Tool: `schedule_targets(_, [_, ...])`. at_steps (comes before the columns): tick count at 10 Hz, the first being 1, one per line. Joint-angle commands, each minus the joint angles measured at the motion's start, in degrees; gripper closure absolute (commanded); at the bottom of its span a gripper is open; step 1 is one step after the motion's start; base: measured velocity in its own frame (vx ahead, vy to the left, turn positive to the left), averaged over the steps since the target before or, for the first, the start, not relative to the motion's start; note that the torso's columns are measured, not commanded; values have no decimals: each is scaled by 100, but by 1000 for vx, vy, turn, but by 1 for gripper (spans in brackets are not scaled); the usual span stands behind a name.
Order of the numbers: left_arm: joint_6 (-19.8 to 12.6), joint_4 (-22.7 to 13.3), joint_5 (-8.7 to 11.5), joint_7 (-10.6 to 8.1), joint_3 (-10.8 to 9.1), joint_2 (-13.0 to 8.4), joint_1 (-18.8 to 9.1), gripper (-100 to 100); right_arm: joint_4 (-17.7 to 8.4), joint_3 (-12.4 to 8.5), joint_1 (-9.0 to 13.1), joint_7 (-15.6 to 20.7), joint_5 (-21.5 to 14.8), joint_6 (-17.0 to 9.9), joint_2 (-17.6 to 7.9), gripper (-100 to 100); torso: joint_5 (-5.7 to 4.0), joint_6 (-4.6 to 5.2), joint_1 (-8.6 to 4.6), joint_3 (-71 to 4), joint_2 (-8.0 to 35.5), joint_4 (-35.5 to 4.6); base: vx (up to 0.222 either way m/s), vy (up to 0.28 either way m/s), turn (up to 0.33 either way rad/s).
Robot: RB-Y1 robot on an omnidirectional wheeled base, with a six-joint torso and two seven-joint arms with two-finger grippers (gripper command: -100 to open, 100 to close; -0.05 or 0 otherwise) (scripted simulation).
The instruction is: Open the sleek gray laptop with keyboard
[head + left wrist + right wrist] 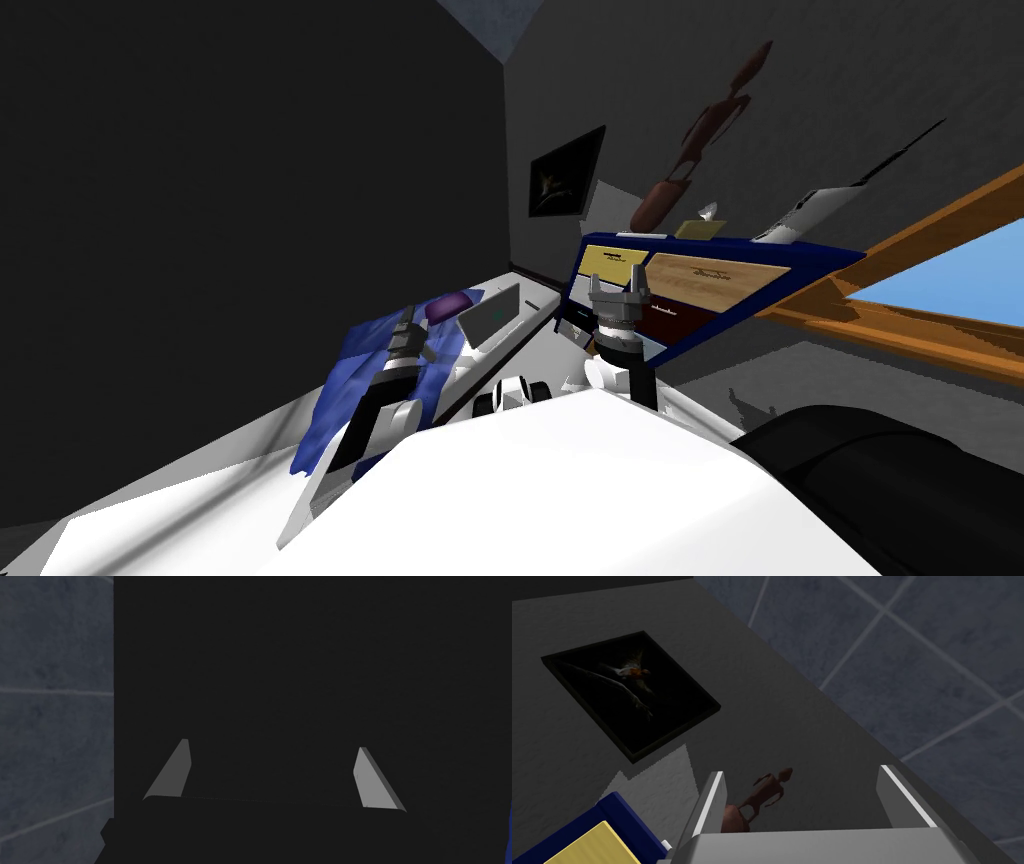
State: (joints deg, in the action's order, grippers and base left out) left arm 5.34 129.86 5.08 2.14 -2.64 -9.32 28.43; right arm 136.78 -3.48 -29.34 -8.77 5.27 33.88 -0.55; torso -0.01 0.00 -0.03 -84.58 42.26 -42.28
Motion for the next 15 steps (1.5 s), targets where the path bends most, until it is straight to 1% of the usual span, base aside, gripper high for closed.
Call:
schedule_targets(1, [-386,-6,26,27,-95,19,-17,-100,0,0,0,0,0,0,0,0,1,1,3,2,4,-1,59,-86,54])
schedule_targets(10, [-1530,15,111,100,-388,244,-29,-100,0,0,1,0,0,0,0,0,-1,0,-4,2,3,-1,53,-83,52])
schedule_targets(15, [-2271,21,166,147,-577,290,-38,-100,0,0,1,0,0,0,0,0,2,0,7,2,4,-1,54,-85,63])
